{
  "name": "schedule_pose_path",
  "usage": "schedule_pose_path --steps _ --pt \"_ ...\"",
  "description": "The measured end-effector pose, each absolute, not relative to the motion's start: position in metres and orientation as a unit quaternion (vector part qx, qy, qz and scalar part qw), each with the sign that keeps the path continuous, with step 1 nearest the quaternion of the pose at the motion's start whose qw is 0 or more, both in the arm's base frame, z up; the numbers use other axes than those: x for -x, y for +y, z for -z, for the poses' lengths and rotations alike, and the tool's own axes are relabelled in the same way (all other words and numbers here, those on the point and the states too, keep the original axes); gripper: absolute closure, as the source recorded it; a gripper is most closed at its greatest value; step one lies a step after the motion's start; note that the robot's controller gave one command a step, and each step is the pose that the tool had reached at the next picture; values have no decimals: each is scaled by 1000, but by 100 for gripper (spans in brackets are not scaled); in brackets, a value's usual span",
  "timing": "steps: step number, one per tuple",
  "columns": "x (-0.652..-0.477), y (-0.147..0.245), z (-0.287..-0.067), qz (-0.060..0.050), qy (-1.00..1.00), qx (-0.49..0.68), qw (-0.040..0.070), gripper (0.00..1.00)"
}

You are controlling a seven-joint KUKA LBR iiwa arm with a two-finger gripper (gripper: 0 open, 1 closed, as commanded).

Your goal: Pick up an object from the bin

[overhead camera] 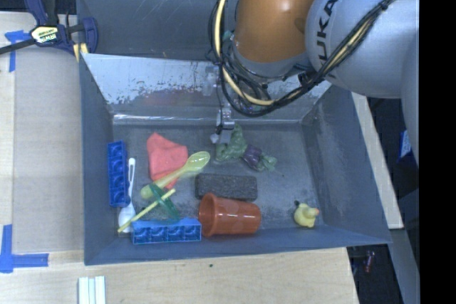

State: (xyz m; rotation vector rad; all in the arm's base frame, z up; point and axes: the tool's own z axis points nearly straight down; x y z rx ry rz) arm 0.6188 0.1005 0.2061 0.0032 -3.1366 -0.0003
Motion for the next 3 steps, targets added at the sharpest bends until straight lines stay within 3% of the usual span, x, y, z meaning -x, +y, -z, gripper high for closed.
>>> schedule_pose_path --steps 1,2,3 --pt "-620 100 -211 0 -1000 0 -2 0" --pt "-566 122 -143 1 -1000 -29 -3 0" --pt "-579 59 -128 1 -999 -36 -9 0"
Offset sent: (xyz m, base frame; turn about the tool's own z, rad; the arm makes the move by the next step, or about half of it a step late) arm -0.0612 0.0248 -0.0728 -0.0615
